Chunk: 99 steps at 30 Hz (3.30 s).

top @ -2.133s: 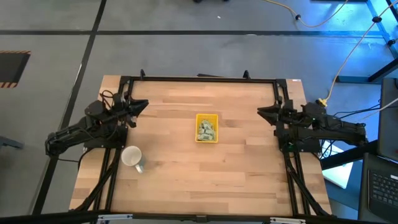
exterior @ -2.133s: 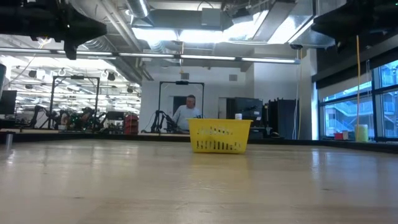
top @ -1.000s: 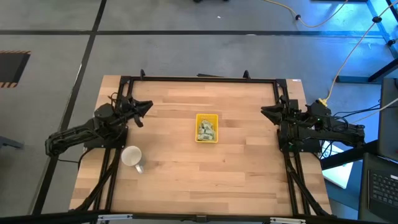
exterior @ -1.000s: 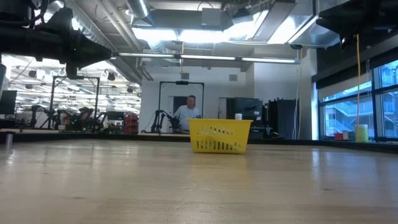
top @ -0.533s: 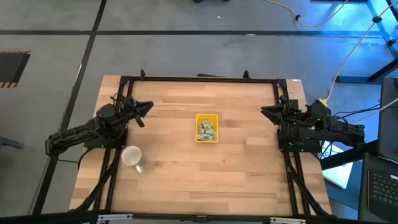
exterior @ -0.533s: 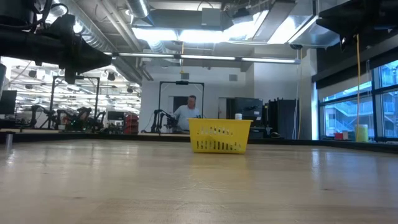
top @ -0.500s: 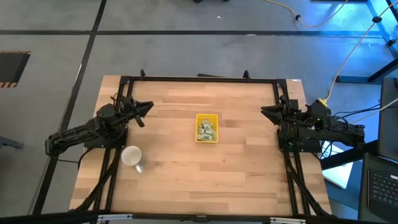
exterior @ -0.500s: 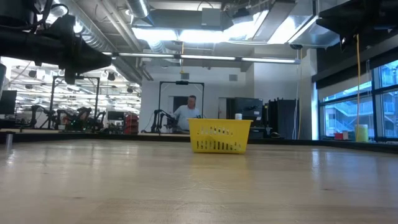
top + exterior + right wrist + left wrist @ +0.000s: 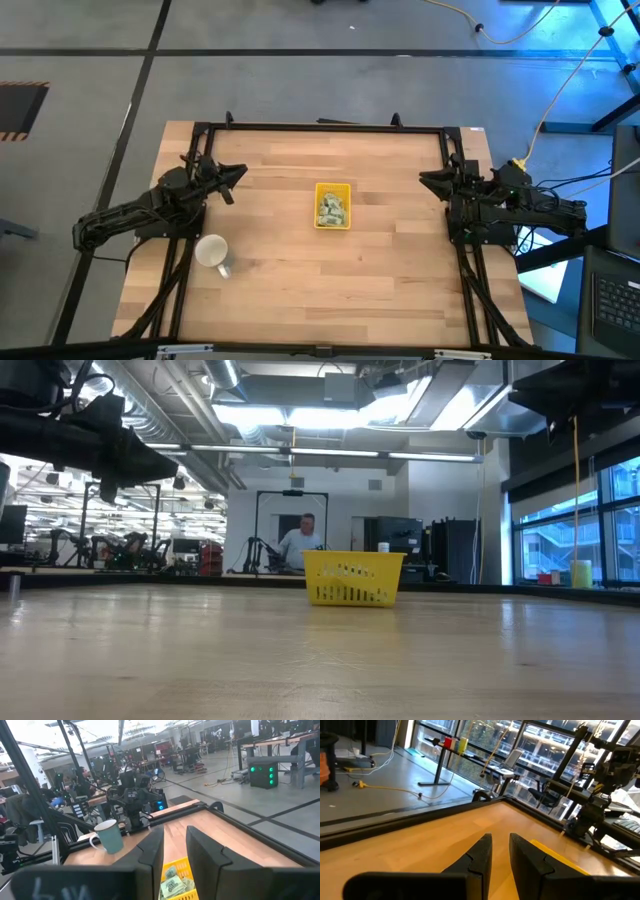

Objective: Pick and place Stevia / Truvia into bins
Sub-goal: Return to Home Position

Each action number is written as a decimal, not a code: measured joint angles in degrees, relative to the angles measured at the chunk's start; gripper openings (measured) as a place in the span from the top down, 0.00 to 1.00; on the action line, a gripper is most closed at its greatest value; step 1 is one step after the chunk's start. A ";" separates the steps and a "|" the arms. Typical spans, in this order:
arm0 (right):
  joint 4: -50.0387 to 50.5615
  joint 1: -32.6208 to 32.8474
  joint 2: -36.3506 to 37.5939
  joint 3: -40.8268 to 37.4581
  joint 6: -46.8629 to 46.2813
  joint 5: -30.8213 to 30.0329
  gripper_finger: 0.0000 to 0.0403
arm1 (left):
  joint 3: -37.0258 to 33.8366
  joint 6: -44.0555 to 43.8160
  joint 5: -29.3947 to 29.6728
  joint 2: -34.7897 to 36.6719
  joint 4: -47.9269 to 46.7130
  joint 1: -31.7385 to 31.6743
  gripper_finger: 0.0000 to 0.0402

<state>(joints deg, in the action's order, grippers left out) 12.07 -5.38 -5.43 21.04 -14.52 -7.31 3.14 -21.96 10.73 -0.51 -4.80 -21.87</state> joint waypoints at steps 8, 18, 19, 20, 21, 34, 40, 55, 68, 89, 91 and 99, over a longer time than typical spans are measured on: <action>2.03 -0.01 -0.09 0.00 -0.21 -0.17 0.78 | 0.00 0.25 0.20 0.00 -0.19 0.00 0.85; -0.25 -0.01 -0.17 -4.43 1.33 -2.13 0.78 | -0.02 4.15 3.00 0.00 -0.20 0.00 0.85; -2.49 -0.01 -0.12 -5.76 1.40 -2.16 0.78 | -0.02 4.15 3.19 0.00 -0.20 0.01 0.85; -4.51 -0.01 -0.11 -7.22 1.45 -2.16 0.78 | -0.02 4.18 3.20 0.00 -0.20 0.02 0.85; -6.04 -0.01 -0.14 -8.63 1.51 -2.18 0.78 | -0.02 4.24 3.20 0.00 -0.22 0.02 0.85; -18.31 -0.01 -0.02 -18.16 2.60 -2.27 0.78 | -0.02 4.24 3.16 0.00 -0.22 0.02 0.85; -21.23 -0.01 -0.02 -20.58 2.60 -2.27 0.78 | -0.02 4.23 3.16 0.00 -0.24 0.02 0.85; -19.15 -0.01 -0.02 -20.65 0.86 -2.23 0.78 | -0.02 5.22 0.08 -0.02 -0.79 0.02 0.85; -19.22 -0.01 0.00 -20.65 -0.25 -2.19 0.78 | -0.02 5.20 0.08 -0.02 -0.79 0.02 0.85; -19.28 -0.01 0.00 -20.65 -0.14 -2.19 0.78 | -0.02 5.18 0.08 -0.02 -0.79 0.02 0.85; -19.29 -0.01 0.00 -20.65 -0.21 -2.19 0.78 | -0.02 5.18 0.08 -0.02 -0.79 0.02 0.85; -19.29 -0.01 0.00 -20.65 0.04 -2.19 0.78 | -0.02 5.18 0.08 -0.02 -0.79 0.02 0.85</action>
<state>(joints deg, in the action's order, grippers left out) -7.22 -5.39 -5.43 0.38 -14.48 -9.50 3.11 -16.78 10.81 -0.54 -5.58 -21.85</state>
